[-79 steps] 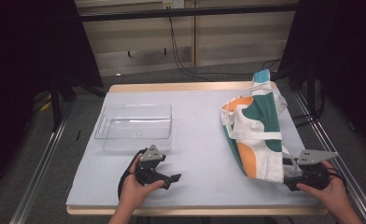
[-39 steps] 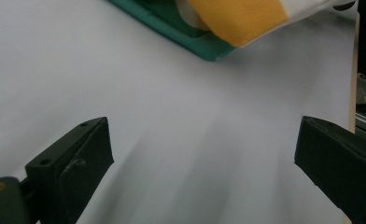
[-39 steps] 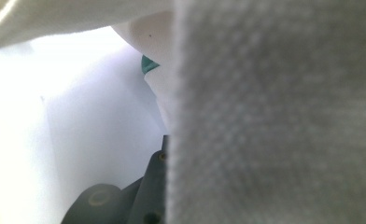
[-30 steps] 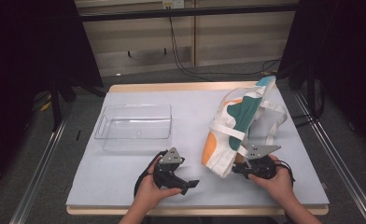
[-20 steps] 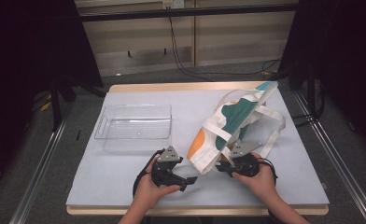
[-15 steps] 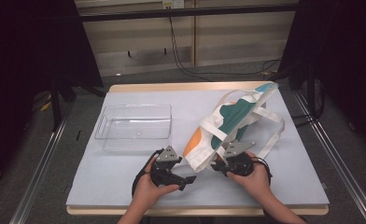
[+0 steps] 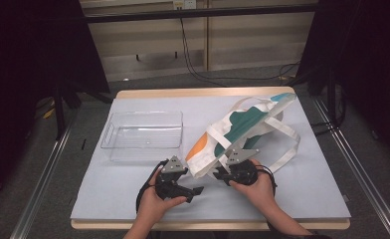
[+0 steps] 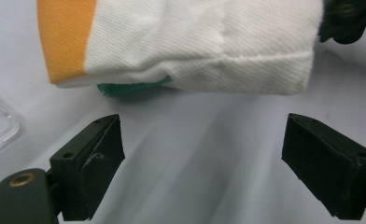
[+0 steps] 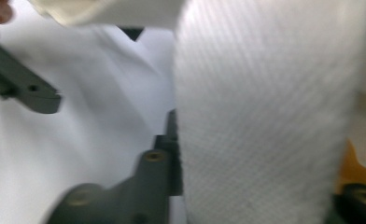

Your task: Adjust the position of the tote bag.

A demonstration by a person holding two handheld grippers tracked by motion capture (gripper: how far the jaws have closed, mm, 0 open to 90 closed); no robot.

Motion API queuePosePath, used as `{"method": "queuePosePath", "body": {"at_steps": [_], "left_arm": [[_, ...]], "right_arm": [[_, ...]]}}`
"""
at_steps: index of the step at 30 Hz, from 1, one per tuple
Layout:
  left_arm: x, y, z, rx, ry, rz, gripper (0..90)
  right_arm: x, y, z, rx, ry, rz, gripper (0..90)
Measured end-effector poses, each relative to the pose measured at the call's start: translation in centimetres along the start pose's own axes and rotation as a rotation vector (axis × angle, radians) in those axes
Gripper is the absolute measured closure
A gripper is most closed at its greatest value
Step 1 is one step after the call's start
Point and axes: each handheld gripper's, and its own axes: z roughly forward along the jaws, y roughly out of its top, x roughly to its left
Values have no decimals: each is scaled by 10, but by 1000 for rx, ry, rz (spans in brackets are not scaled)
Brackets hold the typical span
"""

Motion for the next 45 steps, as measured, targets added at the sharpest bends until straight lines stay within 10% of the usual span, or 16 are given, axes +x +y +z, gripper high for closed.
{"method": "queuePosePath", "body": {"at_steps": [3, 13, 38, 45], "left_arm": [[-1, 1, 4, 8, 0, -1, 137], [-2, 3, 11, 8, 4, -18, 154], [3, 7, 11, -12, 26, -38, 193], [3, 6, 10, -8, 25, -33, 194]], "right_arm": [[-1, -1, -18, -19, -13, -5, 503], [-21, -25, -74, -44, -73, 33, 284], [-47, -53, -127, -82, -80, 98, 79], [-68, -69, -148, -94, -150, 139, 98]]}}
